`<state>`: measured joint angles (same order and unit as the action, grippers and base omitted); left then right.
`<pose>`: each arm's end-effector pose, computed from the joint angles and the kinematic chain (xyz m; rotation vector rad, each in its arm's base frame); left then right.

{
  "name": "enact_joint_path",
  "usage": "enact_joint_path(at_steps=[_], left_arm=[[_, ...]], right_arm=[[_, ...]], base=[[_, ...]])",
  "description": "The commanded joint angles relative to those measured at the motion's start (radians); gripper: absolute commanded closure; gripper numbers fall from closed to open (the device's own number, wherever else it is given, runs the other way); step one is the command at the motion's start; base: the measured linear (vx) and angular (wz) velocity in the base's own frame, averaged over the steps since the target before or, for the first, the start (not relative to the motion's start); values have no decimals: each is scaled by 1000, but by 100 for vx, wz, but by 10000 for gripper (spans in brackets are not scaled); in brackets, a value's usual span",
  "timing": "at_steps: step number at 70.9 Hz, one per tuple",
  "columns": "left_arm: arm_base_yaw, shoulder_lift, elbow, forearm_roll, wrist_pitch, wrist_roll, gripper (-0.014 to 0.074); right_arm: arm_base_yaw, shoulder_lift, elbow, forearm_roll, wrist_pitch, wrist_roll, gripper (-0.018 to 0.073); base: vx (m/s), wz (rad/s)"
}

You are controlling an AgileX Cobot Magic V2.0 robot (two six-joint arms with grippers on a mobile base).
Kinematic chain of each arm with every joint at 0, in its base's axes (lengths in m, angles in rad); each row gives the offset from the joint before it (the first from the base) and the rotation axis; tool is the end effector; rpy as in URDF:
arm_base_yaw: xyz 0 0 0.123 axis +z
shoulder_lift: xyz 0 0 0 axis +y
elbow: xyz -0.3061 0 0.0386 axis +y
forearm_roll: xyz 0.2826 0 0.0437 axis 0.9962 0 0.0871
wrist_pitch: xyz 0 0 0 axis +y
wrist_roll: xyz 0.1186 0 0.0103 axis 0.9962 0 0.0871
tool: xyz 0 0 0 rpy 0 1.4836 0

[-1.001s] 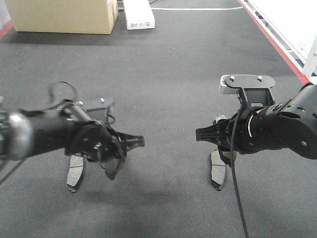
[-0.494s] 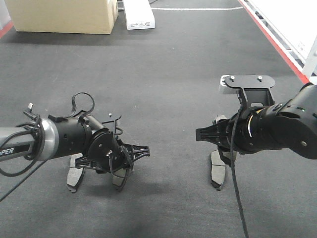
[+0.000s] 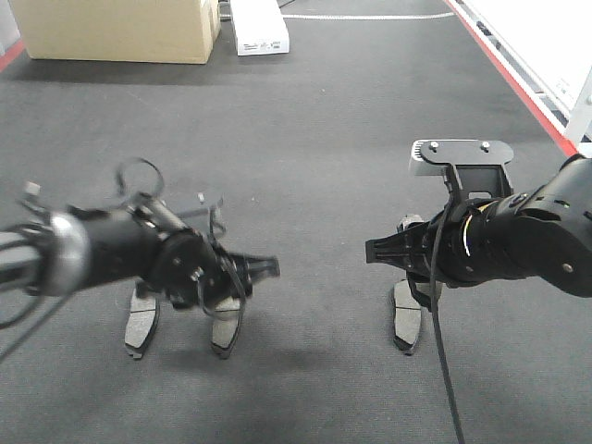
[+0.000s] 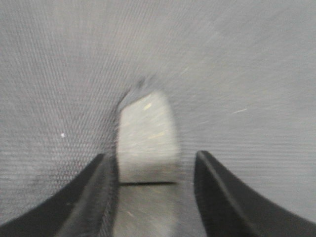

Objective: Move and align brake pads A on conveyor
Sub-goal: 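Lower the left gripper's brake pad onto the belt beside the placed pads, then open the left gripper and withdraw it from the placed pad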

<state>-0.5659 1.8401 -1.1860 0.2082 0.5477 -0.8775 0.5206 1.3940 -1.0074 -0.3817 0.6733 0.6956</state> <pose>0.3636 -0.2158 0.1648 -0.2135 2.6833 -0.2603 0.3009 0.1406 0.2717 -0.0641 2.4728 0.0959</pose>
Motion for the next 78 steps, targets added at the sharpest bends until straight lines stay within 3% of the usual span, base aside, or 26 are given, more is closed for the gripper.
enact_joint_path(at_steps=[1,12,22,31,48,62,78], left_arm=[[-4,-128,-32,52,20,13,200],[-4,-264,-17,144,150,45,201],[-4,-414,53,195,187,54,242],[-4,-562,151,215,187,54,337],[-4,-827,320,221,187,54,607],[-4,-984,389,221,184,54,604],[-4,-1019,388,221,185,54,603]], right_arm=[[-1,-36,-28,-30,-54,-1,565],[-1,-36,-28,-30,-54,-1,565],[-1,-36,-28,-30,-54,-1,565],[-1,-36,-28,-30,-54,-1,565],[-1,-36,-28,-30,-54,-1,565],[-1,-36,-28,-30,-54,-1,565],[-1,-36,-28,-30,-54,-1,565]], base=[[0,0],[0,0],[0,0],[0,0],[0,0],[0,0],[0,0]])
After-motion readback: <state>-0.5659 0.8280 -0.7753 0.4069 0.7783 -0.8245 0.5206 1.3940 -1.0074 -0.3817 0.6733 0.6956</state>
